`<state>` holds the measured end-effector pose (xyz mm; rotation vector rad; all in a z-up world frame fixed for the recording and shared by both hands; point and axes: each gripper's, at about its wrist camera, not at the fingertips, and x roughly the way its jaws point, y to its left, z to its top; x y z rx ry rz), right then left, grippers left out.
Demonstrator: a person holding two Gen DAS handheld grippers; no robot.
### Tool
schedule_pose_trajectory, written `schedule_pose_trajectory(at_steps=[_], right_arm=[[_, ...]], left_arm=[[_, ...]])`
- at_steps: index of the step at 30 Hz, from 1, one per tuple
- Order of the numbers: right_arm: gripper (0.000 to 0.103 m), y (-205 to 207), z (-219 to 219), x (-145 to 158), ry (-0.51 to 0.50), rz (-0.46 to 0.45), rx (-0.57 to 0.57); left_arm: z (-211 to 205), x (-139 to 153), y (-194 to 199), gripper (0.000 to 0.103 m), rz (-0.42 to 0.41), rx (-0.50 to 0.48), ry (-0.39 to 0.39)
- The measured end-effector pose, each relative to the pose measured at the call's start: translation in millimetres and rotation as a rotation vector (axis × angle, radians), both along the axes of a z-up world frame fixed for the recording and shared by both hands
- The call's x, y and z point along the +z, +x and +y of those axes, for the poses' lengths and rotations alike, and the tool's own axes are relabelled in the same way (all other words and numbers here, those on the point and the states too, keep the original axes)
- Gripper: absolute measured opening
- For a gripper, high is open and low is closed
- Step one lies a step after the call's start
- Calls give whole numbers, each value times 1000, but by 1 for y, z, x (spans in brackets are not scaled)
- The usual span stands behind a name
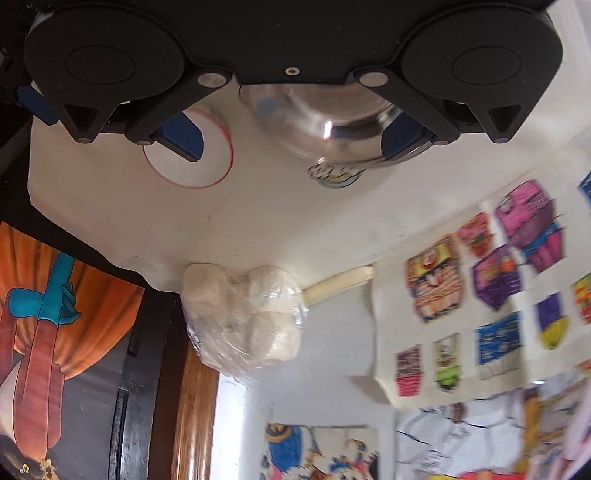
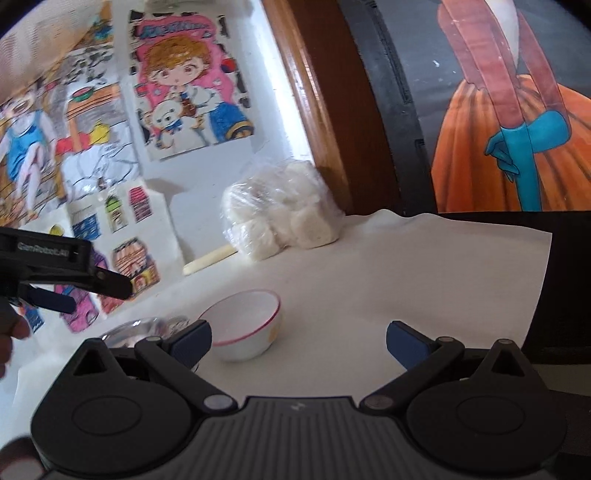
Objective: Organize plates and bowls
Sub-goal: 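Move both grippers to the rim of the smaller white red-rimmed bowl, then close the right gripper on the small bowl rim while the left gripper closes too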
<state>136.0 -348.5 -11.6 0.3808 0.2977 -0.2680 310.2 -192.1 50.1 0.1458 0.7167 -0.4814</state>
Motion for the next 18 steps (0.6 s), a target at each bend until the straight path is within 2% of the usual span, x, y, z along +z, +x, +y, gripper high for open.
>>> schedule_pose_trajectory(at_steps=[6, 10, 15, 18], right_arm=[[103, 27, -7, -8, -9, 69, -8], [103, 39, -5, -8, -21, 120, 30], [103, 45, -3, -1, -50, 112, 54], [103, 52, -5, 1, -56, 125, 82]], left_arm=[[-32, -21, 24, 102, 11, -37, 45], [-45, -31, 32, 102, 25, -69, 62], [-52, -40, 38, 102, 48, -79, 76], [-52, -46, 43, 95, 66, -68, 88]])
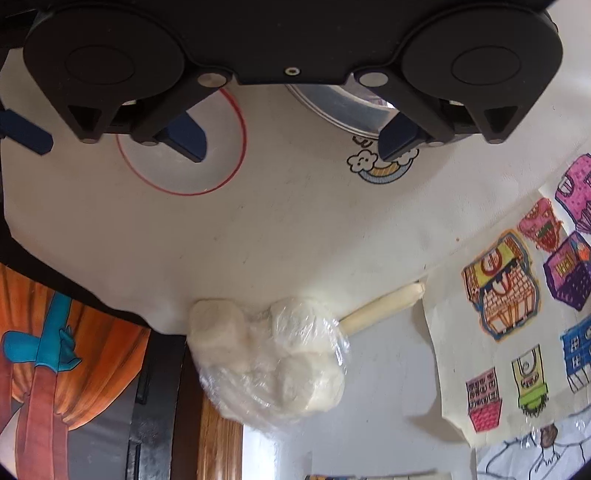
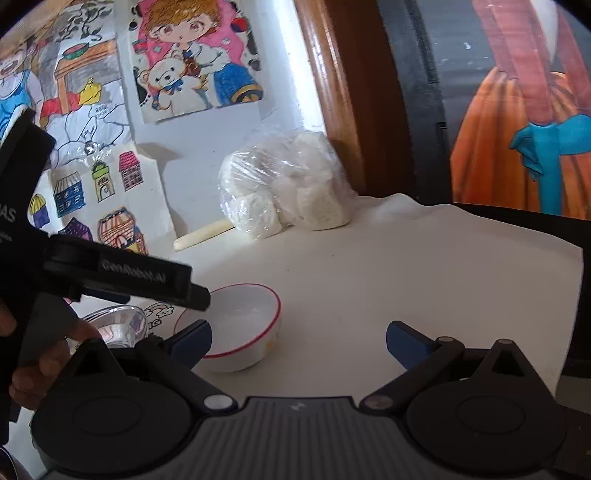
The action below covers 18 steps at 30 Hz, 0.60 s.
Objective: Organize plates and bowls
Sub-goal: 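Close the right gripper on the small bowl rim while the left gripper closes too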
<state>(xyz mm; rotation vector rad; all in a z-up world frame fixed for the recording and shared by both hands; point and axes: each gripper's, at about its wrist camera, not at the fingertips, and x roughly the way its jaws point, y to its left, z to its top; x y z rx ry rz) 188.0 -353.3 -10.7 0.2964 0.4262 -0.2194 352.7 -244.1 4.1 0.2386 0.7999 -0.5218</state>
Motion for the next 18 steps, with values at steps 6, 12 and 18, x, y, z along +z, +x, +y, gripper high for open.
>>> schedule_pose_trajectory(at_steps=[6, 12, 18], right_arm=[[87, 12, 1, 1, -26, 20, 19], [74, 19, 2, -4, -1, 37, 51], [65, 20, 2, -5, 23, 37, 63]], left_arm=[[0, 1, 2, 82, -19, -9, 1], [-10, -1, -8, 68, -33, -101, 16], [-10, -6, -8, 36, 15, -130, 16]])
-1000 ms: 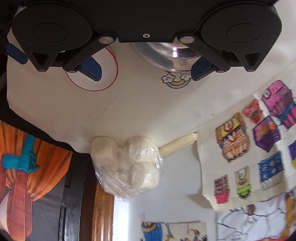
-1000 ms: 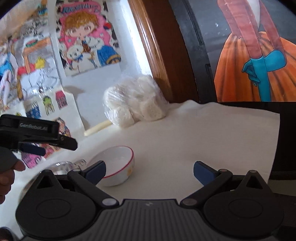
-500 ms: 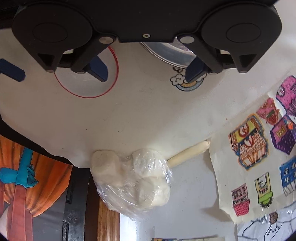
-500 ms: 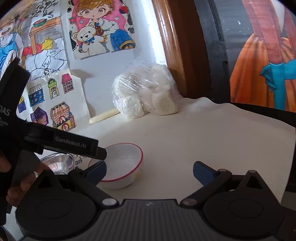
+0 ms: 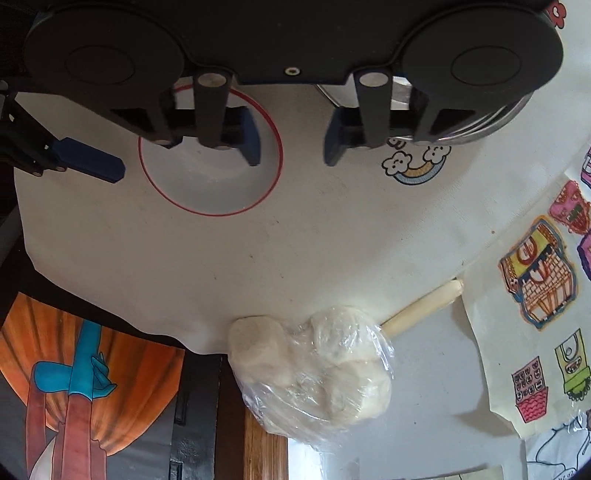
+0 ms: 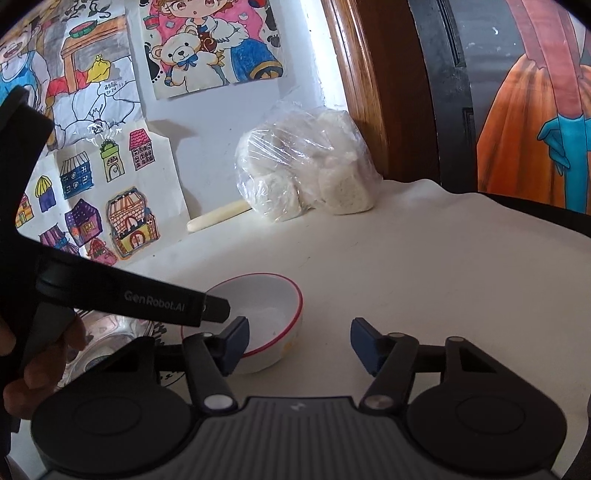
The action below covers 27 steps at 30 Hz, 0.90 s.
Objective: Organize plates and bowls
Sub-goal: 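Close the right gripper on the small bowl rim while the left gripper closes too, then lift the small white bowl with both grippers toward the bowl stack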
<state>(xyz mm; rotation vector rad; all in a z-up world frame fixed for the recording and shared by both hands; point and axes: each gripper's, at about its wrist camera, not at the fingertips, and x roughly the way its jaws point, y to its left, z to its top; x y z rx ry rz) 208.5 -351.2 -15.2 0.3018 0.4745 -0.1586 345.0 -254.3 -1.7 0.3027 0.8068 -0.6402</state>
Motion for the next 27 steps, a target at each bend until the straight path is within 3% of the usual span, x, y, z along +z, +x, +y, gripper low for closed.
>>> schedule_pose_trajectory(at_steps=[7, 12, 17, 27], right_arm=[[52, 2, 2, 0, 27, 0, 33], [39, 1, -1, -1, 104, -12, 44], [26, -4, -2, -3, 119, -17, 6], [24, -26, -3, 7, 148, -81, -13]], left_arm=[[1, 1, -2, 13, 36, -11, -28], [2, 2, -7, 11, 68, -1, -43], [5, 8, -14, 9, 64, 6, -64], [18, 25, -32, 6, 42, 17, -106]])
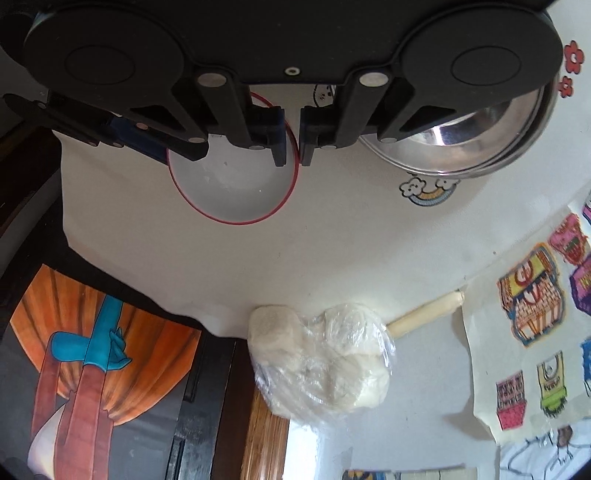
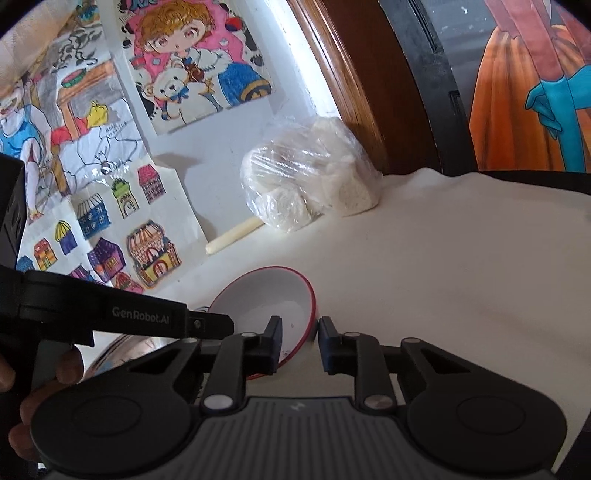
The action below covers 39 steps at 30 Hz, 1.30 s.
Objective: Organize plates and bowls
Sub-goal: 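Lift the small white bowl with both grippers toward the bowl stack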
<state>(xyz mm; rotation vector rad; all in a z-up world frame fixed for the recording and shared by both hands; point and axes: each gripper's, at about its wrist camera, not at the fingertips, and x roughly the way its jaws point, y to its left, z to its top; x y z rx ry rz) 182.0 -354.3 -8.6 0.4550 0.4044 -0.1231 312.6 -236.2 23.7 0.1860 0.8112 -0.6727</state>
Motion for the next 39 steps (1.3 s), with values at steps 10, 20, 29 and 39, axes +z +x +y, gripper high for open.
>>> schedule_pose_trajectory(at_steps=[10, 20, 29, 39], right_arm=[[24, -22, 18, 21, -11, -49, 12], [24, -47, 48, 40, -25, -95, 36], [24, -66, 76, 49, -44, -120, 76], [24, -85, 105, 54, -67, -144, 115]], left_arm=[[25, 23, -26, 6, -41, 6, -34], [69, 40, -55, 6, -47, 41, -103], [106, 49, -86, 6, -86, 95, -163], [148, 41, -118, 7, -116, 164, -257]])
